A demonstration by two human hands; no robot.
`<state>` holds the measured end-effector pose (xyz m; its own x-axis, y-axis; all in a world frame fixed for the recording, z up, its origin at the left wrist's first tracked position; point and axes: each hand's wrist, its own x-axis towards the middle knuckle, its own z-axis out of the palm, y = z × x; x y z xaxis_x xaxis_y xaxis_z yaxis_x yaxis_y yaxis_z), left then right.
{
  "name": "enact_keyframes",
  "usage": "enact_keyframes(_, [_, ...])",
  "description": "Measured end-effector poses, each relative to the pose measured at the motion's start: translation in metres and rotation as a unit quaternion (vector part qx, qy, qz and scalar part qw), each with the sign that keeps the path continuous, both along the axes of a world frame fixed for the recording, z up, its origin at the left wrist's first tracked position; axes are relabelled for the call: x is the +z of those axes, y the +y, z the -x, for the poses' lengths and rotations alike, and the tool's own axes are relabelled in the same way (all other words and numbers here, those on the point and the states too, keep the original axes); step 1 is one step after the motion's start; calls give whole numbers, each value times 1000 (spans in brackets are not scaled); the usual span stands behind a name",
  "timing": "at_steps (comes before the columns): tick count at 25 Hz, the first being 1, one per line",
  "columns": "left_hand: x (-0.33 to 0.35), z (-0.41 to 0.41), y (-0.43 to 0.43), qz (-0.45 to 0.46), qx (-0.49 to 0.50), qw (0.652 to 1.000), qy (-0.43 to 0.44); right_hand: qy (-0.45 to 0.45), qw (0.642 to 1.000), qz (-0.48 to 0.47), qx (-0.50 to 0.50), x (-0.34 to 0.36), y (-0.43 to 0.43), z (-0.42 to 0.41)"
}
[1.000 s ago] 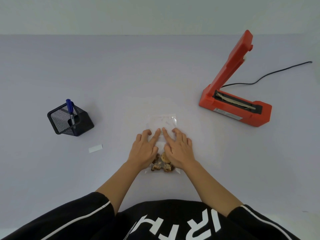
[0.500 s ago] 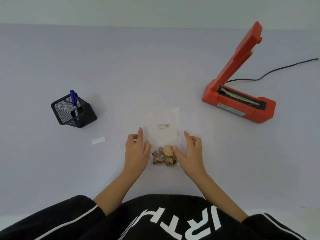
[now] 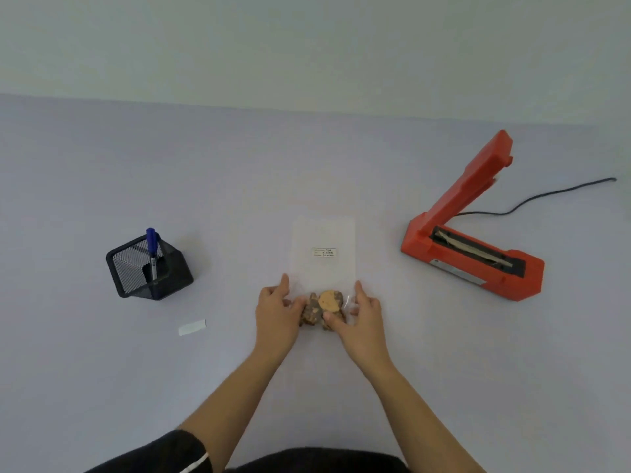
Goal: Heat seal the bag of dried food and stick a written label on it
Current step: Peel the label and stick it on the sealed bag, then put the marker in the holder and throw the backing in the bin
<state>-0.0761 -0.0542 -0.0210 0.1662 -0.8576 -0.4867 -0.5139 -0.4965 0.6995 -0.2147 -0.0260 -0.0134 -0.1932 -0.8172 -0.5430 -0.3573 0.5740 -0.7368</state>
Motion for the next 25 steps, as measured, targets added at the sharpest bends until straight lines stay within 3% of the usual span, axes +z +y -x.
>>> enact_keyframes(5, [17,2,-106,70,-2,997,11,-7,997,72,-5,11,-107,0])
enact_keyframes(11, [3,8,-203,57,-44,997,-15,6,997,74,13,-7,-203,6])
enact_keyframes(25, [-20,19,-274,66,-90,992,-63,24,998,43,27,-35,-272,22])
